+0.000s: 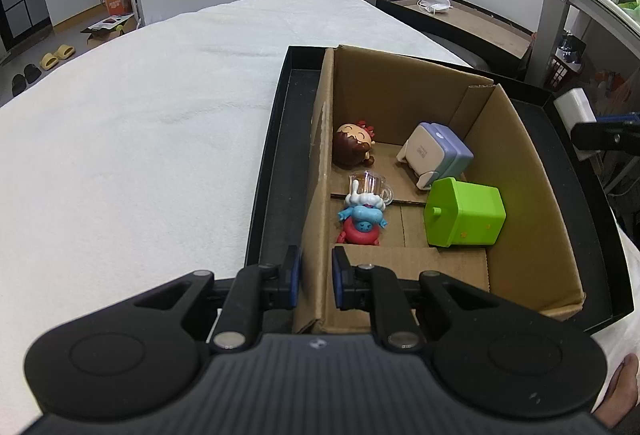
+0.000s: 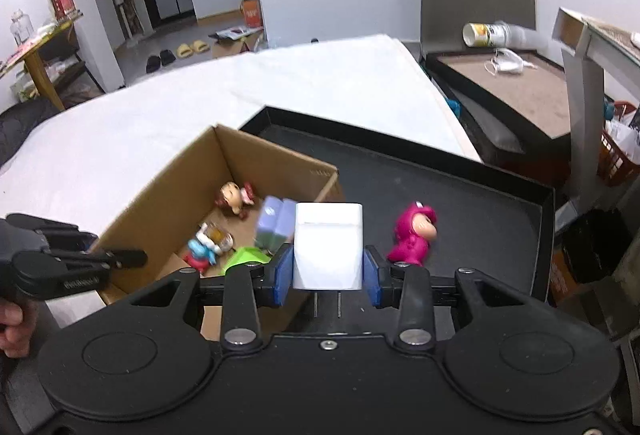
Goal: Organize rigid objects
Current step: 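Carry the white USB charger into the box and release it with the right tool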
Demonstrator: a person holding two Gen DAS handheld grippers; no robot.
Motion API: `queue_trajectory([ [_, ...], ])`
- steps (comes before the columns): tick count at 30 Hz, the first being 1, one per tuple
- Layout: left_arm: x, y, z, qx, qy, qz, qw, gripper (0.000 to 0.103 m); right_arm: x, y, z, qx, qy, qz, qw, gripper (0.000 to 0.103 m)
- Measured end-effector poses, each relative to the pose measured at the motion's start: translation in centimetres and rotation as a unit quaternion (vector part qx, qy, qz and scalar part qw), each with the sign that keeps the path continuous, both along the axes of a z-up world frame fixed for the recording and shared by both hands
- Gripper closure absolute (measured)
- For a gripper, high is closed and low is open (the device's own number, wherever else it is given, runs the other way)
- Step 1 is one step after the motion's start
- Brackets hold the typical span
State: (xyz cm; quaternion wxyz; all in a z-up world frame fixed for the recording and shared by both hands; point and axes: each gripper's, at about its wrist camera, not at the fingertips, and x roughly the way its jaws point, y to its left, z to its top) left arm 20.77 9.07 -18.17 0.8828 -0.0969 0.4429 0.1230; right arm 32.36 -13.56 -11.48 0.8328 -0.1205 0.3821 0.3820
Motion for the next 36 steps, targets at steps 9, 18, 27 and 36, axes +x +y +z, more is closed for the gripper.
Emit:
queue_trajectory([
  [9,0.0,0.0,0.0,0.000,0.000,0.000,1.0000,0.088,-1.0,1.8,0.8,0.032,-0.016,0.009,0.999,0.067],
  [18,-0.1,0.4,0.1,-0.008,-0.004,0.002,1.0000,0.088,-1.7,4.4,-0.4,0.031,-0.001,0.027,0.999,0.067],
  [27,-0.2,0.6,0.0,-0.016,-0.008,0.003,0.9998,0.088,-2.4,6.4,-2.3,0.006,0.012,0.043,0.999,0.067],
  [36,-0.2,0.9,-0.2,-0.026,-0.010,0.003,0.9996,0.088,-2.6,7.5,-3.8,0.008,0.021,0.058,0.998,0.064],
])
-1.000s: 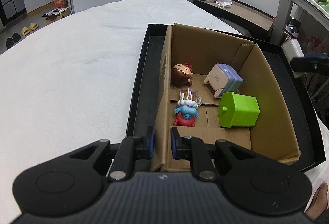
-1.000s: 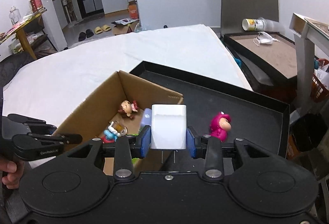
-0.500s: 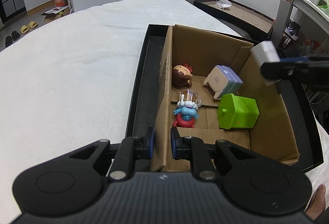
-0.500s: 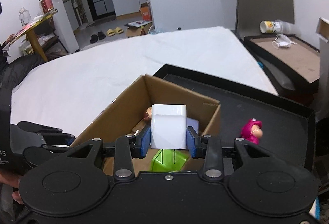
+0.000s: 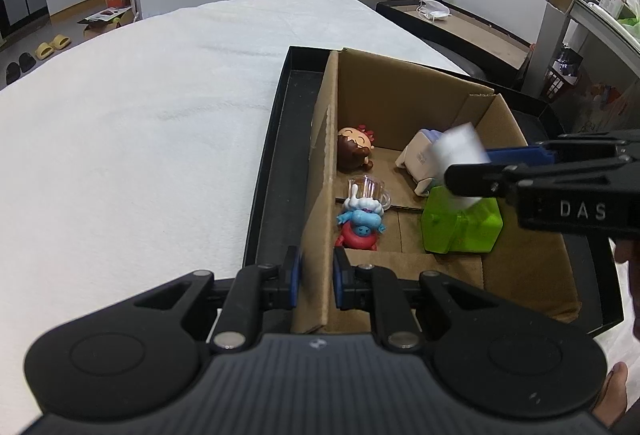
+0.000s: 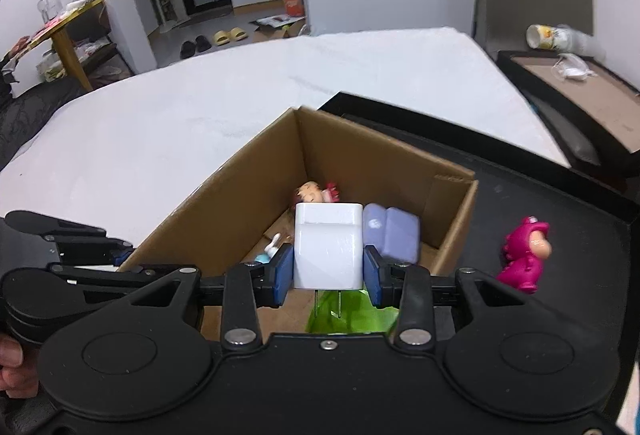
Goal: Organize rigid objects
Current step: 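Carry the white USB charger into the box and release it with the right tool, then move the right tool to the magenta pig figurine and grasp it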
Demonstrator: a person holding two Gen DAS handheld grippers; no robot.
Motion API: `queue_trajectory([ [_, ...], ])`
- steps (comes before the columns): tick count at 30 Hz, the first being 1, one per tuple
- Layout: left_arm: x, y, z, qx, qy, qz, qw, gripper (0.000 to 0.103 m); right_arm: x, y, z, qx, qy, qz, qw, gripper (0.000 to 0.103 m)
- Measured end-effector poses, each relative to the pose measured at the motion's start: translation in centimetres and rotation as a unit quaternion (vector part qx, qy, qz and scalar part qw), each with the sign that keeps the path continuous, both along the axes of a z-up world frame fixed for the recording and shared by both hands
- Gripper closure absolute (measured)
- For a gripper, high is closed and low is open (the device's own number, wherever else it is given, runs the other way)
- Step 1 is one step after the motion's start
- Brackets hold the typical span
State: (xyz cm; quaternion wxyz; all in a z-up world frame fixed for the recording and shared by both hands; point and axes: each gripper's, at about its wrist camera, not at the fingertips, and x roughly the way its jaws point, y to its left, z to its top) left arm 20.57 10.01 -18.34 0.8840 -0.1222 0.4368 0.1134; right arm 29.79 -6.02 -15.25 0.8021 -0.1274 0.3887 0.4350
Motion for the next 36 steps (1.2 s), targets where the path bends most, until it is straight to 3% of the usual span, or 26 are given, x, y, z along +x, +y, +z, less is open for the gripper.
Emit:
queue_trajectory([
  [16,0.2,-0.1,0.0,0.003,0.003,-0.001,1.0000,0.088,0.9,-2.8,1.5,0.000,0.029,-0.020,0.999,0.062],
  [22,0.3,-0.4,-0.1,0.008,0.005,0.000,1.0000,0.088,1.1,-4.3,2.7,0.004,0.020,-0.027,0.999,0.061],
  [36,0.4,-0.6,-0.1,0.013,0.006,0.000,0.9999,0.088,4.9,-7.4,0.6,-0.033,0.031,-0.099,0.994,0.061],
])
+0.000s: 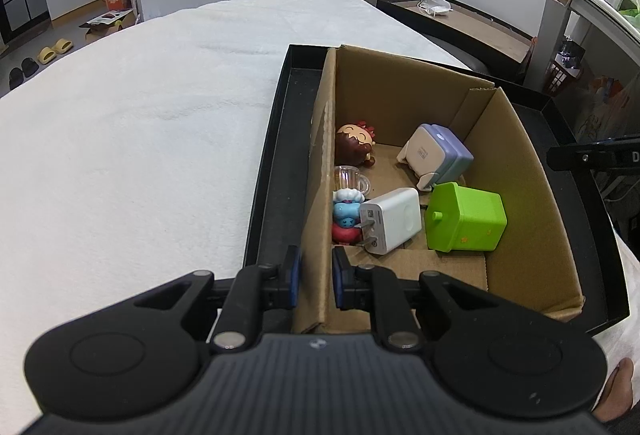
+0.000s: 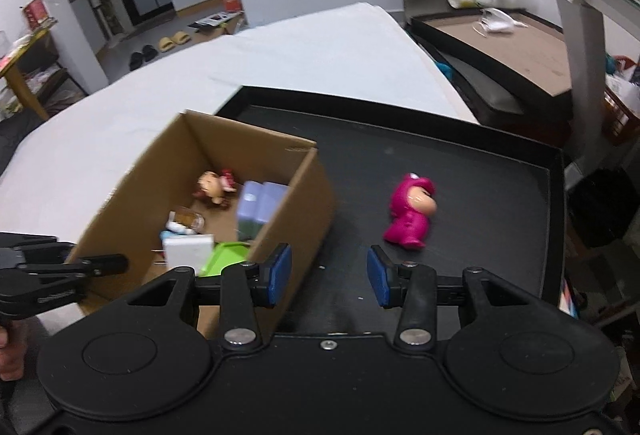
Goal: Organize rigid objects
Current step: 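Move the right tool to the magenta pig figurine and grasp it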
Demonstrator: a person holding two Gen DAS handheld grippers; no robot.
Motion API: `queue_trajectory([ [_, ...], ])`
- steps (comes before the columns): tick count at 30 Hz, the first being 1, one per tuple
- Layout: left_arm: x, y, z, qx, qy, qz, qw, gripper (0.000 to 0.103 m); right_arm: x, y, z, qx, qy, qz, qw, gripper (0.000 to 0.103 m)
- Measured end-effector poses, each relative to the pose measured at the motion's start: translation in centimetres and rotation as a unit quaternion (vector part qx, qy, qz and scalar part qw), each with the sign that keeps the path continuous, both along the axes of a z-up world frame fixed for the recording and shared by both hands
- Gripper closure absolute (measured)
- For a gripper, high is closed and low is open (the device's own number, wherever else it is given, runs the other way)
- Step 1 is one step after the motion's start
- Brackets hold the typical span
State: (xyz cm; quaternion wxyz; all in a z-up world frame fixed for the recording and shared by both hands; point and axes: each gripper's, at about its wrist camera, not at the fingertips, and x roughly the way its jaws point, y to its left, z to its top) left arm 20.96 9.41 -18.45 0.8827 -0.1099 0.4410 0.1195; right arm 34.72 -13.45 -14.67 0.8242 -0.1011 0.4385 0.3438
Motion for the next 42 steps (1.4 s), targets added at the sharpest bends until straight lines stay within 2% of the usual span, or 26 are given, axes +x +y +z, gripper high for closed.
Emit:
queue_trajectory([
  [5,0.0,0.0,0.0,0.000,0.000,0.000,1.0000,0.088,0.8,-0.2,-0.9,-0.011,-0.001,-0.016,1.000,0.061],
  [10,0.0,0.0,0.0,-0.002,-0.001,0.001,1.0000,0.088,1.6,0.3,-2.5,-0.038,-0.020,-0.025,0.999,0.061],
  [14,0.0,0.0,0.0,-0.004,-0.002,0.001,1.0000,0.088,2.6,0.4,-3.8,-0.038,-0.019,-0.044,0.998,0.062],
  [23,-0.3,0.5,0.0,-0.012,-0.006,0.001,0.9999,0.088,3.7,0.2,-6.1,-0.059,-0.041,-0.067,0.995,0.069],
  [26,-0.4,0.6,-0.1,-0.014,-0.007,0.001,0.9999,0.088,3.9,0.2,-6.3,-0.052,-0.038,-0.068,0.996,0.070],
  [32,-0.4,0.7,-0.1,-0.016,-0.007,0.001,0.9999,0.088,3.7,0.9,-6.6,-0.065,-0.062,-0.057,0.994,0.073],
  [35,-0.4,0.7,0.0,-0.017,-0.007,0.001,0.9998,0.088,3.5,1.2,-7.1,-0.077,-0.066,-0.050,0.994,0.084],
  [42,-0.4,0.6,0.0,-0.016,-0.007,0.001,0.9998,0.088,3.6,0.8,-6.2,-0.073,-0.037,-0.051,0.995,0.086],
])
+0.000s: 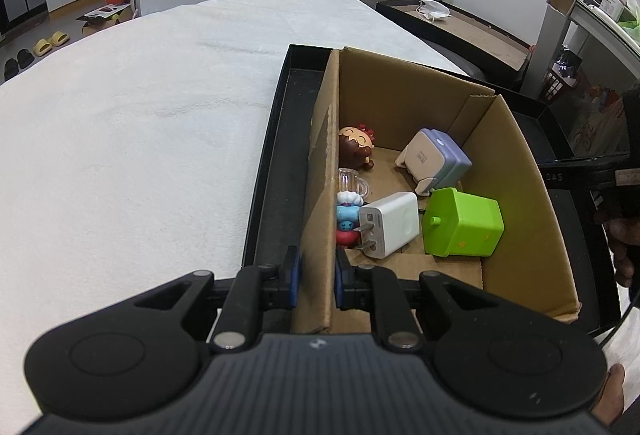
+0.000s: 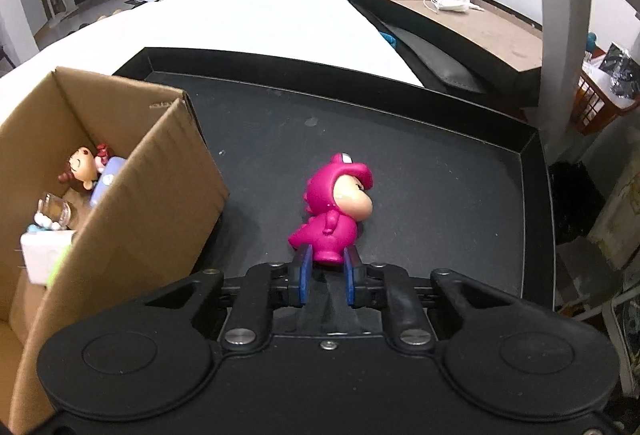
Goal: Organize rigid objects
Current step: 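Move the right tool to the magenta pig figurine and grasp it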
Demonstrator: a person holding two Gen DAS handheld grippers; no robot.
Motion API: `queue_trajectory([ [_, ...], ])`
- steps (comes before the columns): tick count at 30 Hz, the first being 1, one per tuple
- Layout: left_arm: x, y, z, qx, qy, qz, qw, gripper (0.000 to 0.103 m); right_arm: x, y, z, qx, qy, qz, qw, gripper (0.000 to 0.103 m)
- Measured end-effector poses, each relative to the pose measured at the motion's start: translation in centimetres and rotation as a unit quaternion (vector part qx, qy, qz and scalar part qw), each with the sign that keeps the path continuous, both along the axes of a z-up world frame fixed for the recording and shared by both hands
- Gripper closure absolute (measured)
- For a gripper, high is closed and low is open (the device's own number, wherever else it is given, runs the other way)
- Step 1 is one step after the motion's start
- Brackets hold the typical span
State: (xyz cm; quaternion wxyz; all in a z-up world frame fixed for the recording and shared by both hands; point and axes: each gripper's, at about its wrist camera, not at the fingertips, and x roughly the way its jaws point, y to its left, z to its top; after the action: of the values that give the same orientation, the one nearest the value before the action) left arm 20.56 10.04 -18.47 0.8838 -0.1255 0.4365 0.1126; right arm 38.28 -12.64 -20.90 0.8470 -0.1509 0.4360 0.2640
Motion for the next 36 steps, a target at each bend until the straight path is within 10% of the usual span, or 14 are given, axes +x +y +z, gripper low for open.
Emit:
queue_trajectory([
  [27,0.0,-0.1,0.1,0.004,0.001,0.001,1.0000,0.088,-3.6,-2.7,0.5,-0.051,0.077,0.032,0.995,0.086],
  [36,-0.1,-0.2,0.1,0.006,-0.001,0.001,1.0000,0.088,-2.7,-3.7,1.8,-0.022,0.073,-0.007,0.997,0.050],
])
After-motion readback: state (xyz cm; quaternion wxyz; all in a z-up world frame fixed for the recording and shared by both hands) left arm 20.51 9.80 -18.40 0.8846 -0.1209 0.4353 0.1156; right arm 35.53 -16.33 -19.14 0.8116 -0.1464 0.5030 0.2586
